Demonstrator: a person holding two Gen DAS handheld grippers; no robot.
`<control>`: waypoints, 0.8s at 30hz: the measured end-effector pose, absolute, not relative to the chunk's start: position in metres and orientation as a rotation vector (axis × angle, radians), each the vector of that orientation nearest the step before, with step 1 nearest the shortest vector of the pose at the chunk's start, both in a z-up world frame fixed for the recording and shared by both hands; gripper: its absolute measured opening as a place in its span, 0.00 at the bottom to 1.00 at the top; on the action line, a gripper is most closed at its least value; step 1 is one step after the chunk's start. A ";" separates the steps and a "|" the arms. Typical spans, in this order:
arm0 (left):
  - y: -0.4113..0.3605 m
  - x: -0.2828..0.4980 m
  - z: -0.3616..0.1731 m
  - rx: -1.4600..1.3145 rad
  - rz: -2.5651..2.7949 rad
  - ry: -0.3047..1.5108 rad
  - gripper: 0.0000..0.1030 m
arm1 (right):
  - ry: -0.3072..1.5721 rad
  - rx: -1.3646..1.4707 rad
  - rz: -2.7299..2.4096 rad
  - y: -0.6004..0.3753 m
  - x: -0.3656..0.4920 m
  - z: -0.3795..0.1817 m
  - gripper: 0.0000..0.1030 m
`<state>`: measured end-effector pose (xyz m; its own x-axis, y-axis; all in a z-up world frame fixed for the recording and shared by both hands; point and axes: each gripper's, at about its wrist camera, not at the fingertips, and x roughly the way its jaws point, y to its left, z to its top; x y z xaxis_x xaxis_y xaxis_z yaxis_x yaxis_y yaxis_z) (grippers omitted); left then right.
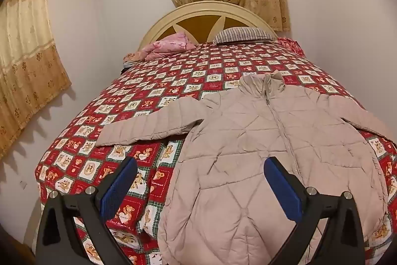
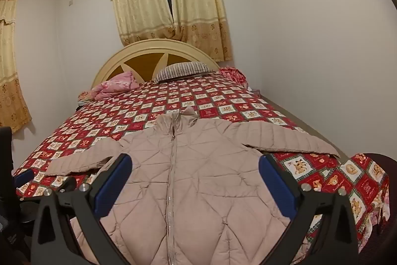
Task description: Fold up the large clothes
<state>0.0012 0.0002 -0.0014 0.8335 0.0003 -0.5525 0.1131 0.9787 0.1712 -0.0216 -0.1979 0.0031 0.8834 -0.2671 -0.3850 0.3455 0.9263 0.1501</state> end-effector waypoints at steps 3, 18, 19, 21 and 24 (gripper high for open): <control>0.000 0.003 -0.003 0.195 -0.062 0.599 0.99 | 0.361 0.214 -0.321 -0.198 -0.022 0.003 1.00; 0.003 0.001 -0.004 0.173 -0.092 0.588 0.99 | 0.375 0.228 -0.320 -0.203 -0.023 0.000 1.00; 0.003 0.002 -0.005 0.171 -0.094 0.591 0.99 | 0.375 0.227 -0.320 -0.201 -0.022 -0.002 1.00; 0.003 0.002 -0.006 0.169 -0.095 0.594 0.99 | 0.375 0.227 -0.321 -0.201 -0.022 -0.002 1.00; 0.003 0.003 -0.007 0.168 -0.094 0.598 0.99 | 0.377 0.229 -0.321 -0.201 -0.022 -0.002 1.00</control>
